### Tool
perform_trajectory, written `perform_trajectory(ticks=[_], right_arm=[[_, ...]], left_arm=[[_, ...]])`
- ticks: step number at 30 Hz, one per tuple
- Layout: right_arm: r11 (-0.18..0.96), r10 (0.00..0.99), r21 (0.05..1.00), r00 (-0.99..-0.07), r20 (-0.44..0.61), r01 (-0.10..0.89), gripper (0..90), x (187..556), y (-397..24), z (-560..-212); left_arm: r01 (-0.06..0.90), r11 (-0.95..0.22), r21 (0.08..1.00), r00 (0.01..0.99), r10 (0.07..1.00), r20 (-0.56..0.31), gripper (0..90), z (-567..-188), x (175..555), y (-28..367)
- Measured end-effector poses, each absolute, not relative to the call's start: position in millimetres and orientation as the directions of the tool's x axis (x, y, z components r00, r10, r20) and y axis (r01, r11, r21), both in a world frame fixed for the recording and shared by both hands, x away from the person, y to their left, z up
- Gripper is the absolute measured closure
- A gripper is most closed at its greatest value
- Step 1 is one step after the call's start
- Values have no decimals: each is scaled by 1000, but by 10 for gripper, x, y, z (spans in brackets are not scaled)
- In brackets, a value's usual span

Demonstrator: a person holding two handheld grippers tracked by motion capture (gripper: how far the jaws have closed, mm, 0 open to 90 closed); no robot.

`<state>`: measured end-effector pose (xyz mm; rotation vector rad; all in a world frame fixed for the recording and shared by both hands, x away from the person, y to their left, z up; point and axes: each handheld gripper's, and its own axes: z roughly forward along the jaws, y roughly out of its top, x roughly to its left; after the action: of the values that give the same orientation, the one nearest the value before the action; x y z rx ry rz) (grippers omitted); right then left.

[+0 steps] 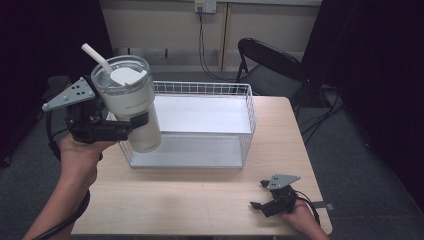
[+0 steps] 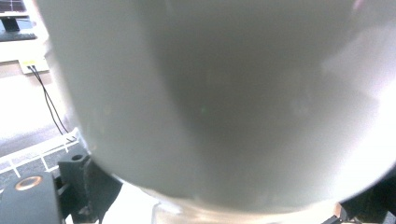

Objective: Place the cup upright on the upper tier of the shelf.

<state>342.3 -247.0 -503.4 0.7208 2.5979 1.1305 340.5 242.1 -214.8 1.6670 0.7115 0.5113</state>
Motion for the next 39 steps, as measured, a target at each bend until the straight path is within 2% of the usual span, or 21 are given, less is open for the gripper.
perform_trajectory(ticks=[20, 39], right_arm=[[585, 516, 731, -856, -4, 350, 123, 3423, -2471, -5033], [585, 518, 731, -856, -4, 350, 122, 3420, -2474, -5033]], left_arm=[[162, -152, 975, 719, 695, -11, 101, -1939, 3570, 2280], [164, -167, 972, 686, 727, 9, 100, -1997, 3822, 2192]])
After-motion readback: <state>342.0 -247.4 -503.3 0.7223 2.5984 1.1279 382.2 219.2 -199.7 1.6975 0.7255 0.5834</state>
